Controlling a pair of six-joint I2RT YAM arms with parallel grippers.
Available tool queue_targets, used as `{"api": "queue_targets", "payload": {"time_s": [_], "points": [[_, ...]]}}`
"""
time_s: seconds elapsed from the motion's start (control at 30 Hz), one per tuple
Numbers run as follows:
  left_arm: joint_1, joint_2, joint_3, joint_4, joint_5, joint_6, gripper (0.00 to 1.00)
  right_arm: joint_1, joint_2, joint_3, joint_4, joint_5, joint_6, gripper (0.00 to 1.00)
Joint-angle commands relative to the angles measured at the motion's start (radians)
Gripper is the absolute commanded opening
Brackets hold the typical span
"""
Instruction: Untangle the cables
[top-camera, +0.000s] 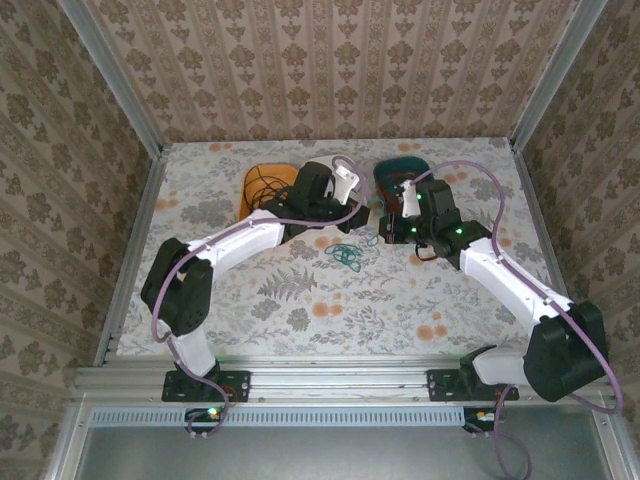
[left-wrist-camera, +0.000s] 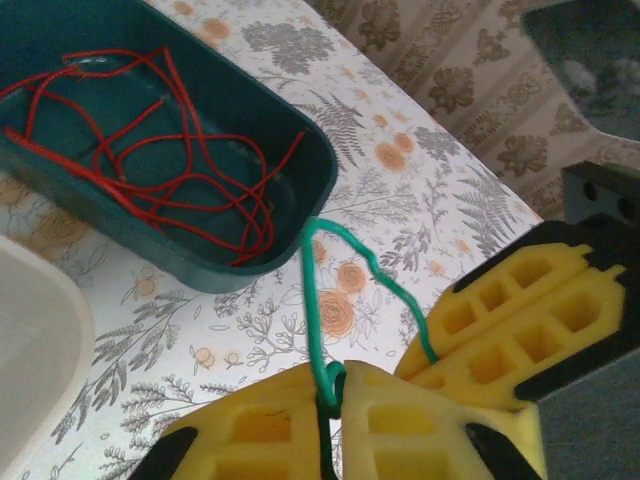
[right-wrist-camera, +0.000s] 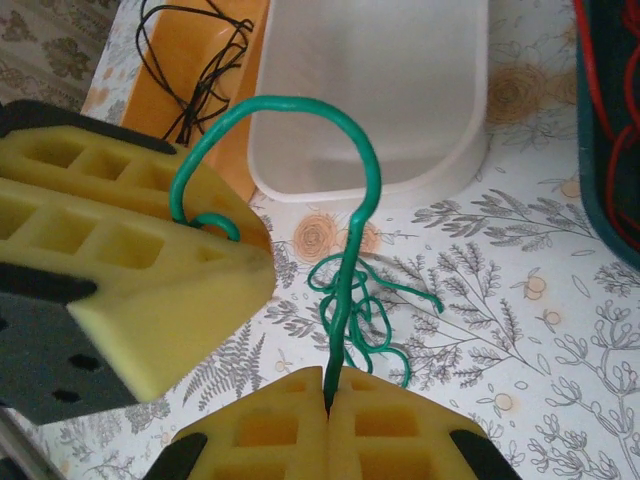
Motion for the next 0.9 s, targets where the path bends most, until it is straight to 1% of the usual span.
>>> {"api": "queue_targets", "payload": {"time_s": [0.0, 0.07, 0.17, 0.23, 0.27, 0.3, 0.33, 0.37, 0.43, 0.57, 0.77, 0.8, 0.87], "points": [[0.038, -0.053, -0.046, 0.016, -0.154, -0.044, 0.01, -0.022, -0.038, -0.021, -0.007, 0.09, 0.045, 0.0], [0.068, -0.079, -0.08, 0.052, -0.176, -0.084, 0.0, -0.038, -0.034, -0.027, -0.025, 0.131, 0.055, 0.0], [0.11, -0.111, -0.123, 0.131, -0.164, -0.142, 0.0, -0.05, -0.018, -0.025, -0.046, 0.149, 0.059, 0.0], [0.124, -0.115, -0.125, 0.164, -0.139, -0.165, 0.0, -0.05, -0.009, -0.025, -0.027, 0.096, 0.048, 0.0], [0.128, -0.111, -0.117, 0.172, -0.131, -0.166, 0.0, -0.049, -0.007, -0.024, -0.014, 0.059, 0.046, 0.03], [0.13, -0.103, -0.106, 0.173, -0.132, -0.166, 0.0, -0.049, -0.004, -0.023, -0.004, 0.041, 0.05, 0.09], [0.133, -0.089, -0.093, 0.172, -0.134, -0.17, 0.0, -0.047, -0.004, -0.022, 0.004, 0.027, 0.059, 0.26], [0.138, -0.072, -0.079, 0.174, -0.14, -0.176, 0.0, -0.048, -0.006, -0.025, 0.016, 0.019, 0.066, 0.38], [0.15, -0.037, -0.048, 0.173, -0.173, -0.194, 0.0, -0.048, -0.02, -0.029, 0.026, 0.047, 0.079, 0.49], [0.193, 0.045, 0.025, 0.135, -0.3, -0.249, 0.0, -0.052, -0.051, -0.046, 0.007, 0.147, 0.088, 0.54], [0.21, 0.212, 0.215, 0.009, -0.32, -0.239, 0.01, -0.053, -0.042, -0.052, -0.034, 0.155, 0.059, 0.57], [0.21, 0.234, 0.234, 0.002, -0.316, -0.237, 0.04, -0.053, -0.044, -0.055, -0.03, 0.152, 0.057, 0.57], [0.208, 0.272, 0.262, 0.0, -0.318, -0.239, 0.16, -0.053, -0.043, -0.061, -0.03, 0.147, 0.059, 0.58]]}}
